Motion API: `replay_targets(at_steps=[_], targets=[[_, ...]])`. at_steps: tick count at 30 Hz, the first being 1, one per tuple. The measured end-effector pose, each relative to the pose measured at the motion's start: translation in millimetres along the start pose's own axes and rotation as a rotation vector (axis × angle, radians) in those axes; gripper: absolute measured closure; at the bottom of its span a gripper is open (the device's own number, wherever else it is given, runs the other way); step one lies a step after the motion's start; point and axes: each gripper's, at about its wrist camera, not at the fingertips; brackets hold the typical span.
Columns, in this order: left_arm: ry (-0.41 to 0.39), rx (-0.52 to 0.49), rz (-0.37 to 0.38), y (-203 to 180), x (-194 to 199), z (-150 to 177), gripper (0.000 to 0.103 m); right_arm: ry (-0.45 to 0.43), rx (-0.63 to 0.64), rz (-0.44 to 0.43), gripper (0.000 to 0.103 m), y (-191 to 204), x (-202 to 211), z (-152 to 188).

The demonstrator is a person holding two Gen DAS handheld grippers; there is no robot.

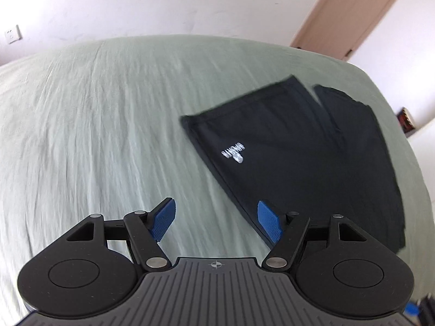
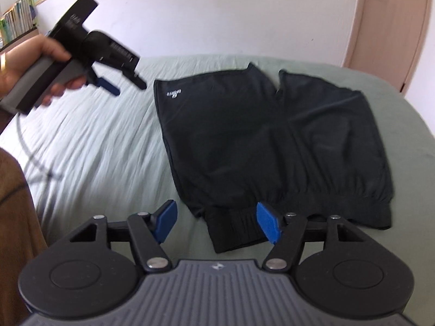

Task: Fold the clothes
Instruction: 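Move both grippers toward the elastic cuffs of the black shorts, then close the right gripper on one cuff while the left gripper grasps the other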

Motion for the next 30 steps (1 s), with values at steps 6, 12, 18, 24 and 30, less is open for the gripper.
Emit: replay_targets(at_steps=[6,12,18,24,30], targets=[[0.000,0.053,0.031,18.5,-31.0,-21.8,0.037,0.014,0.007,-0.038,0.035,-6.3,-15.6,5.9],[0.014,0.129,0.092,31.1,-62.2,-41.9,0.037,0.053,0.111,-0.037,0.038,0.0,-25.8,15.0],[0.009,0.133,0.121,31.1,-72.3,-49.9,0.037,0.086,0.225,-0.020,0.045,11.1,-36.3,22.2],[0.016,0.109,0.129,22.4,-74.0,-50.8,0.038,0.116,0.320,0.007,0.052,21.5,-44.4,27.5],[0.016,0.129,0.132,22.7,-77.1,-51.8,0.038,0.129,0.346,0.041,0.068,23.8,-46.3,30.0]])
Point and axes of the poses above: each gripper's, at about its wrist camera, not at the fingertips, and x roughly against the way its jaws point, y to its left, z to its underside, and after that the axes turned 9 degrees about -y, right-handed
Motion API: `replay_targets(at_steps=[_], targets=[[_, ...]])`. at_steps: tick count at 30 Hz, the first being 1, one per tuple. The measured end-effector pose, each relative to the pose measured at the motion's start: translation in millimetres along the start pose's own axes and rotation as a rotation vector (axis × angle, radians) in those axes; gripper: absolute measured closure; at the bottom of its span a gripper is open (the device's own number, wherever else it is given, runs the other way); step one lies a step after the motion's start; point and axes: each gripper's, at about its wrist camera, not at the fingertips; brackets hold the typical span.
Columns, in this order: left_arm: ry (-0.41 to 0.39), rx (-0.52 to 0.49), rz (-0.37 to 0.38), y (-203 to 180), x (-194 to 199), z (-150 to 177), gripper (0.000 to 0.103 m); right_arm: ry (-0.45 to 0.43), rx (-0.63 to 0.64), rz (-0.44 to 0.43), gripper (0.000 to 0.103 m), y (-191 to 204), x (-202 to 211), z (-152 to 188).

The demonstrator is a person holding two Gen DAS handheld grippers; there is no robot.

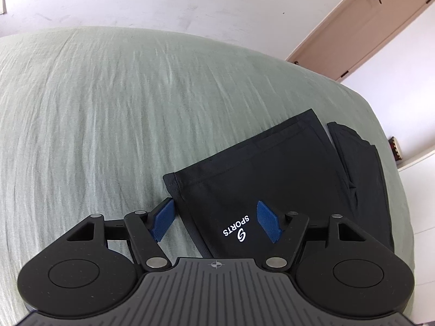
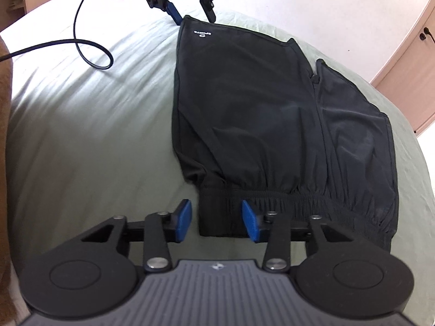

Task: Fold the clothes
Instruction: 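Close the right gripper on one cuff while the left gripper grasps the other, then lift the shorts with both grippers and lay one leg over the other, then open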

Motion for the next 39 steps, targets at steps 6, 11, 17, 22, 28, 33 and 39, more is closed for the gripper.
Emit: replay_targets(at_steps=[6,11,17,22,28,33,39], targets=[[-0.011,0.018,-0.018,3.7,-1.5,-2.0,0.058,0.000,-0.006,-0.010,0.075,-1.9,-1.3,0.7],[-0.024,0.015,-0.045,7.5,-2.3,-0.5,0.098,-0.009,-0.037,-0.034,0.088,-6.1,-1.3,1.2],[-0.042,0.043,-0.041,0.6,7.9,-6.5,0.100,-0.039,-0.164,-0.069,0.093,-25.9,8.2,0.7],[-0.073,0.028,-0.030,-24.2,22.7,-25.7,0.101,-0.076,-0.311,-0.114,0.094,-55.1,25.4,1.2],[-0.111,-0.015,-0.031,-74.6,28.1,-49.4,0.101,-0.113,-0.438,-0.148,0.094,-87.5,37.7,4.4],[-0.129,-0.066,-0.010,-133.6,13.7,-65.4,0.101,-0.150,-0.555,-0.171,0.094,-126.8,42.8,14.4],[-0.137,-0.123,0.008,-201.4,-13.8,-75.3,0.101,-0.160,-0.653,-0.165,0.094,-167.8,38.2,31.4]])
Point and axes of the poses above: each gripper's, at about its wrist camera, not at the fingertips, and x roughly against the way its jaws point, y to its left, z to its underside, and after that the axes turned 9 degrees about -y, right-handed
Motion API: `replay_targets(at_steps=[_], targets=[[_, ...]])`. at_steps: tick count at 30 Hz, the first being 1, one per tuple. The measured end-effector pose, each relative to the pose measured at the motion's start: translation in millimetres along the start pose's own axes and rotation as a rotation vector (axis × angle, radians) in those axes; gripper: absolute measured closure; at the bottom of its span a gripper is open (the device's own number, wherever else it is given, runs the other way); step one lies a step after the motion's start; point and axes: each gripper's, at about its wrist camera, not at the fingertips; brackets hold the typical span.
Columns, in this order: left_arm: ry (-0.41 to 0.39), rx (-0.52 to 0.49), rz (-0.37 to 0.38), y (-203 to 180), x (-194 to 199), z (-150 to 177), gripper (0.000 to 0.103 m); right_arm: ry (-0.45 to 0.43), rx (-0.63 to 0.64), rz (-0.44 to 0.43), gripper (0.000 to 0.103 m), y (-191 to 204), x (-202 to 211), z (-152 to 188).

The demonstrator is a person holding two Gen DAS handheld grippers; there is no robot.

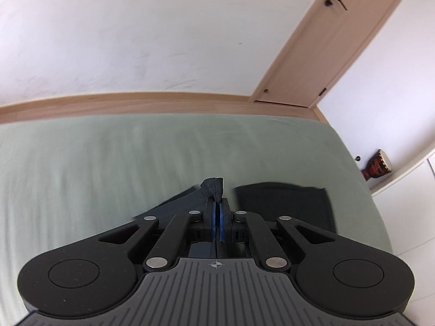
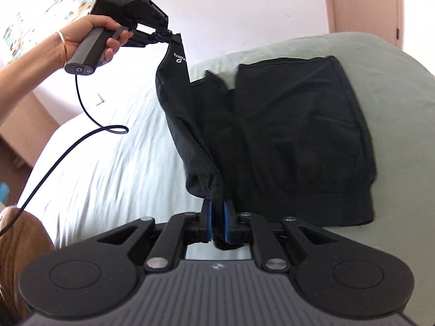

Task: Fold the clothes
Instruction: 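Lift the shorts with both grippers and lay one leg over the other, then open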

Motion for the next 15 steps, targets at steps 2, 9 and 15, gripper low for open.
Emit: replay_targets(at_steps=[2,9,15], targets=[[0.003,-0.022,0.006,-22.6,-11.4,-1.9,0.101,-0.003,-0.034,0.009,0.094,-16.7,-0.3,-3.5],[0.025,-0.085,0.021,-99.5,-64.8,0.5,0.101,-0.023,-0.193,0.025,0.094,-79.7,-3.3,-8.1],[0.058,-0.130,0.039,-150.4,-111.3,12.4,0.101,-0.036,-0.316,0.034,0.094,-116.3,-5.2,1.1]])
Point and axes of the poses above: each gripper's, at about its wrist camera, not at the fingertips, and x roughly against the way its jaws point, y to its left, z to its underside, and after that the axes turned 9 degrees about -y, right-handed
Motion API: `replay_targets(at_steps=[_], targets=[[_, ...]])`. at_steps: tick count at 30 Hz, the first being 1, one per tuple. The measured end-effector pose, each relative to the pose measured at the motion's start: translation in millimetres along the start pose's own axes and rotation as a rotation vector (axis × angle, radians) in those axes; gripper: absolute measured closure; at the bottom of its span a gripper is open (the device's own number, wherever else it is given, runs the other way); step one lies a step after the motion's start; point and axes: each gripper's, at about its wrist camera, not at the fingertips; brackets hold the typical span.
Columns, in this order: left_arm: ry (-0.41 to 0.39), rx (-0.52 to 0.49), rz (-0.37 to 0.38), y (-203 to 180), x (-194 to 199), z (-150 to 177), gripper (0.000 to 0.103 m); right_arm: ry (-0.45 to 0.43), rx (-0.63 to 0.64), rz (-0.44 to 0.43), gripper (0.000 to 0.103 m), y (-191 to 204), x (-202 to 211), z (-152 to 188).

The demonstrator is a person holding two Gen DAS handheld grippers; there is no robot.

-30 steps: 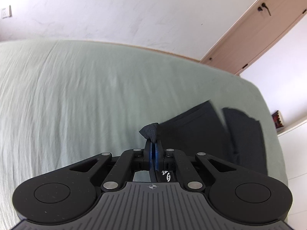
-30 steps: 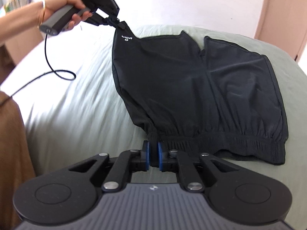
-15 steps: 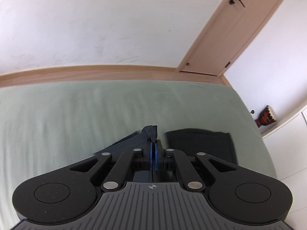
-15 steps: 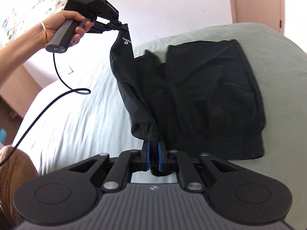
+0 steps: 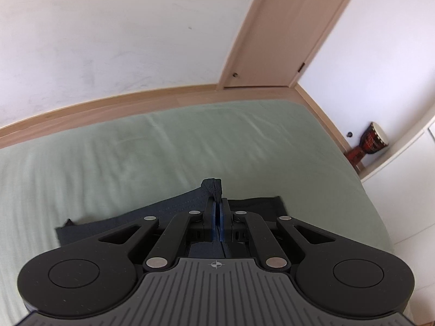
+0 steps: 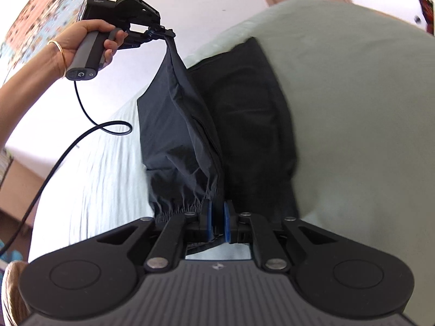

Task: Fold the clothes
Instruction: 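Lift the shorts with both grippers and lay one leg over the other, then open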

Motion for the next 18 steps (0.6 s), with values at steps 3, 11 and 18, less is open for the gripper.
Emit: replay_targets(at_steps=[3,11,18], targets=[[0.024,-0.033,0.016,-28.0,-22.9,7.8,0.101,0.001,-0.043,0.006,0.094,-13.0,-0.9,1.4],[0.055,-0.107,0.025,-80.7,-65.8,25.3,0.101,-0.020,-0.077,0.056,0.094,-31.9,1.3,4.6],[0.076,-0.151,-0.003,-101.7,-96.0,38.2,0.100,-0.023,-0.143,0.066,0.089,-40.0,2.5,20.0]])
Point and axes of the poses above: each gripper's, at about its wrist camera, not at the fingertips, and x roughly against the way its jaws point, y to its left, z to its underside, and after that the axes turned 9 degrees about -y, right-handed
